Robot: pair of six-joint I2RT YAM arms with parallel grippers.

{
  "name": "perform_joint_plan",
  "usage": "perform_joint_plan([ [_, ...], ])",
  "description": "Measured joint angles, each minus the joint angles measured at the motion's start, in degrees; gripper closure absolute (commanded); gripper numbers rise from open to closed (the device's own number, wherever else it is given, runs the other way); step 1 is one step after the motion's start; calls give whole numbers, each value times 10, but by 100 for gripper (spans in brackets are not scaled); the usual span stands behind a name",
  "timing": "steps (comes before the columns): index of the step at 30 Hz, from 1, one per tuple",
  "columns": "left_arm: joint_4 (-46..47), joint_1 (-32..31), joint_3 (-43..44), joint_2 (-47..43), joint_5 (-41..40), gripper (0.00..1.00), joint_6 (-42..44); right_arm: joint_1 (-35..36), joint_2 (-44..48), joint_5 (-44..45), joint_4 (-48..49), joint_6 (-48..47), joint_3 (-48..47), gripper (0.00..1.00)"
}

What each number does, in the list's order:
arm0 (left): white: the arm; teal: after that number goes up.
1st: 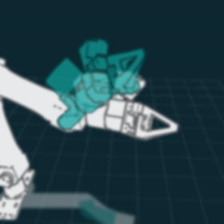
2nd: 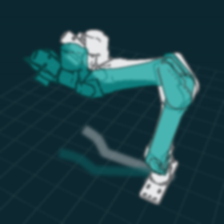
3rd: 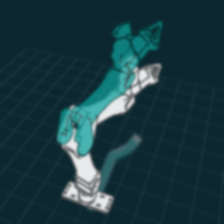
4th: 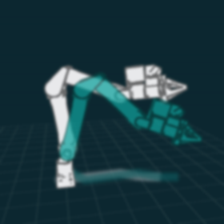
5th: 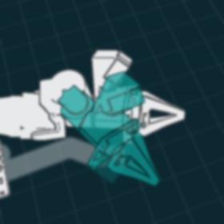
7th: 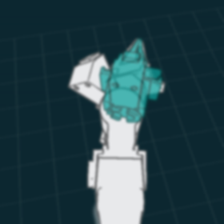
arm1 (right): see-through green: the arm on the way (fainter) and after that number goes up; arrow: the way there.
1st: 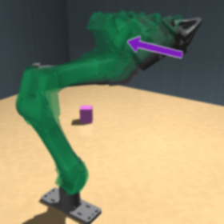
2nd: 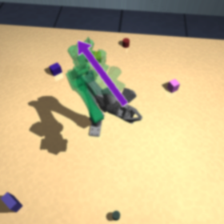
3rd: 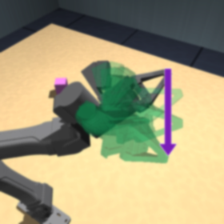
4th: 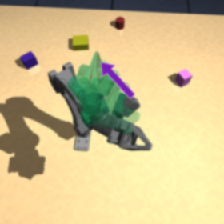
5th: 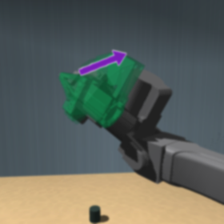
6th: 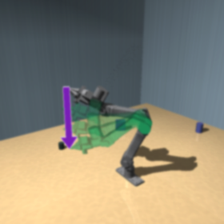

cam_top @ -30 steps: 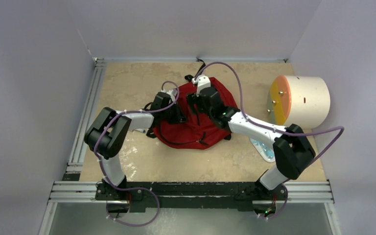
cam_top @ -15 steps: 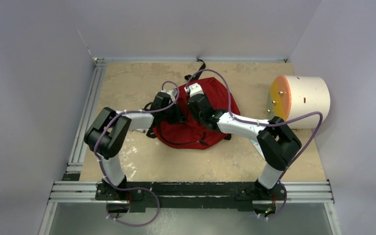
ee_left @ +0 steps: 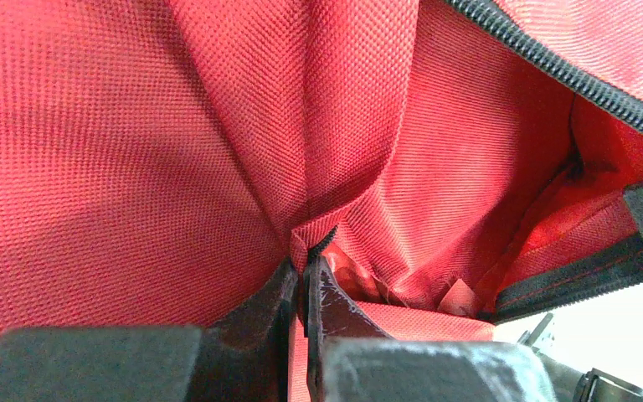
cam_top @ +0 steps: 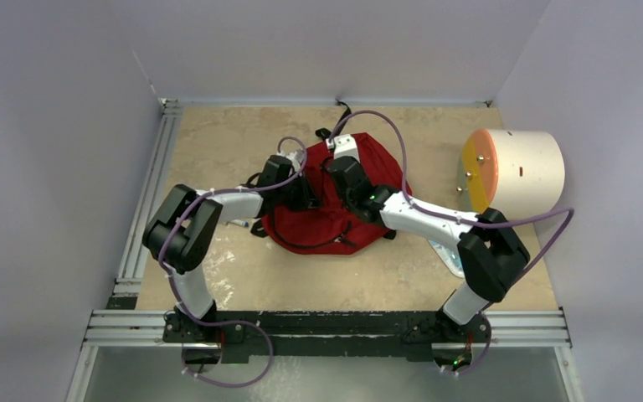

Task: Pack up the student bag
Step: Adjust the student bag at the center of the board.

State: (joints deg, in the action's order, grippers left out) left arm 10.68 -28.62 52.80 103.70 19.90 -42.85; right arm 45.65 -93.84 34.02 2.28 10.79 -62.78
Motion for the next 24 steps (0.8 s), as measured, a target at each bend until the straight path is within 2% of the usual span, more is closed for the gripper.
perform_joint_plan([
  [11,-82,31,78,-4,35,99,30,-10,12,-9,-16,35,-31,100],
  [19,-129,37,80,-74,21,68,51,-27,12,-51,-16,70,-31,100],
  [23,-157,43,73,-126,1,64,60,-35,13,-72,-16,82,-31,100],
  [24,-193,49,73,-179,-20,63,63,-38,15,-85,-16,90,-31,100],
])
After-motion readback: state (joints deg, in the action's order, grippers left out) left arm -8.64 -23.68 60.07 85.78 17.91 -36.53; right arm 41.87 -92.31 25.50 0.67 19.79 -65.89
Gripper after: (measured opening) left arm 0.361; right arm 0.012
